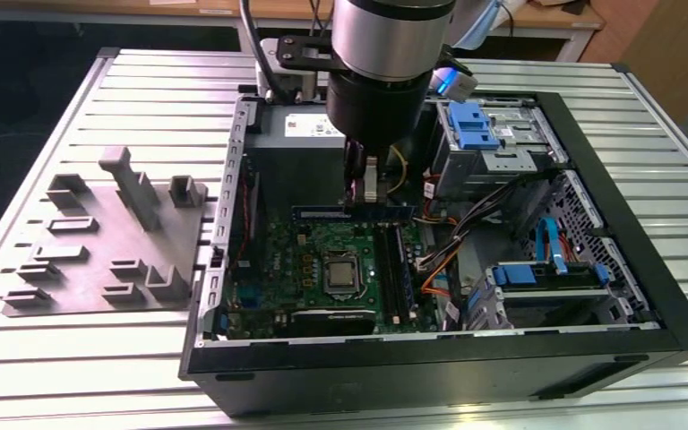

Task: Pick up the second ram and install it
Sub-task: 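Insert the second ram into the second slot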

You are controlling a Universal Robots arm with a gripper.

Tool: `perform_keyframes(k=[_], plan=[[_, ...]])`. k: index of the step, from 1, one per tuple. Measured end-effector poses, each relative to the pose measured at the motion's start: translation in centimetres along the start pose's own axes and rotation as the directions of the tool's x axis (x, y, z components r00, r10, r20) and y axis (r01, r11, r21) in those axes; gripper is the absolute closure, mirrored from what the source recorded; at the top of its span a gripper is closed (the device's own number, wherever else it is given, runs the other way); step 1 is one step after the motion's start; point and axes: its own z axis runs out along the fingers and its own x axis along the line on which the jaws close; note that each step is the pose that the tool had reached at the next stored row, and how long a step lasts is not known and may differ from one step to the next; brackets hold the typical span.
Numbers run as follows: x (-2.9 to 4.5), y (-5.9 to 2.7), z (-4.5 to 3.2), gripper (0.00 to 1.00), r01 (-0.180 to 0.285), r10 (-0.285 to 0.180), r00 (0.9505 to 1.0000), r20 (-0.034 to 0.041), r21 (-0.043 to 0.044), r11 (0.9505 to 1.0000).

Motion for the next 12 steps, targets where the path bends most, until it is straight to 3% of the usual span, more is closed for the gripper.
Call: perform_keyframes(k=[6, 12], plan=[[0.00, -0.01, 0.12, 0.89, -0.107, 0.107, 0.9942, 0.0054, 0.0001, 0.9942], [0.00, -0.01, 0.24, 0.89, -0.215, 0.215, 0.9765, 0.0111, -0.0005, 0.9765]])
